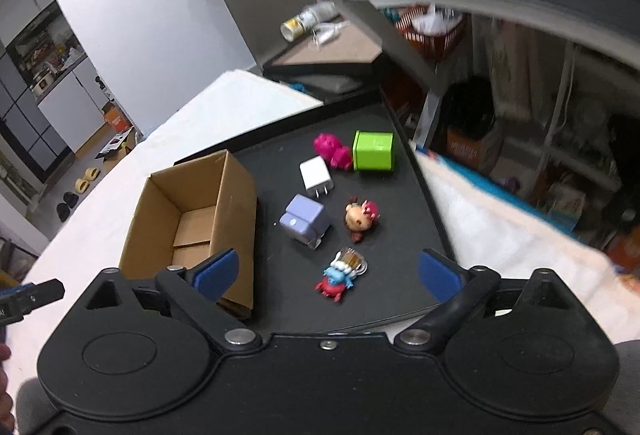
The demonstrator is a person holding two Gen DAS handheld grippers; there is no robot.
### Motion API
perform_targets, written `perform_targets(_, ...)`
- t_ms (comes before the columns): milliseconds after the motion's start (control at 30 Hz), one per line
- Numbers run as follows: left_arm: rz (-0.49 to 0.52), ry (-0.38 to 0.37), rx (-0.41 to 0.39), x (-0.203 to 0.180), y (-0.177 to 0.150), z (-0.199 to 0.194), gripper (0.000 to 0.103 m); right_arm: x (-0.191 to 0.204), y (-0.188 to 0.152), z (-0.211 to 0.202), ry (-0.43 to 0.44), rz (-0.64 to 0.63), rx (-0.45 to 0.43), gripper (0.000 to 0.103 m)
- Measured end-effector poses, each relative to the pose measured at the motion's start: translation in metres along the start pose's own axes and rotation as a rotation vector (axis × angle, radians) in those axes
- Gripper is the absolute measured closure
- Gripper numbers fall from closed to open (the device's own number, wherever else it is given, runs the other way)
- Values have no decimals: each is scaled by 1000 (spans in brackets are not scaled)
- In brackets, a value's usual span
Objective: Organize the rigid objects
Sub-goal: 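Hold the cardboard box wall with the left tool while the right tool grasps the blue-red figurine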
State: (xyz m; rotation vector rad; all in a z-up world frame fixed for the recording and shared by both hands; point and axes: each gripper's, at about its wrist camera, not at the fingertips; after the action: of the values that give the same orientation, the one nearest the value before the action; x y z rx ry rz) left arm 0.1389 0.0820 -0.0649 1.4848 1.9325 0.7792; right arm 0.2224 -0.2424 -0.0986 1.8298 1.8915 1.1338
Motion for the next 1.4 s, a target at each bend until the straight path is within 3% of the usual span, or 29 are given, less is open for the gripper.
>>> perform_targets(200,-12,-7,45,7,1,24,23,-3,3,29,7,27,49,17)
perform_targets(300,-29,-4,81,12,-2,38,30,-13,4,50,12,90,99,26)
perform_targets(400,-53,-18,105,16,-4,50,33,-21,2,68,9,154,139,27)
perform_targets(800,-82,-17,155,24,-8,87,35,-26,-11,133,-29,296,261,37)
perform_targets(1067,-106,-25,174,23,-10,101,39,-22,-20,153,-76,299,295,39)
perform_targets(1200,-102,-30,181,23,-12,107,44,-24,-25,162,-88,314,328,51)
perform_targets(1400,-97,-30,187,22,-13,111,52,-25,-25,162,-122,305,312,61)
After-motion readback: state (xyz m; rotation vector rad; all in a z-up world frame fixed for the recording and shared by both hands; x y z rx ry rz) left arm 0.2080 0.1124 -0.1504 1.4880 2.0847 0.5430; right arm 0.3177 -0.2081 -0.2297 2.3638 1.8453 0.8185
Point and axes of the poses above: each gripper's, at about its wrist camera, not at the fingertips, and z roughly the way its jaws point, x to its left, y to its top, and after that the axes turned 6 degrees about -x, right-handed
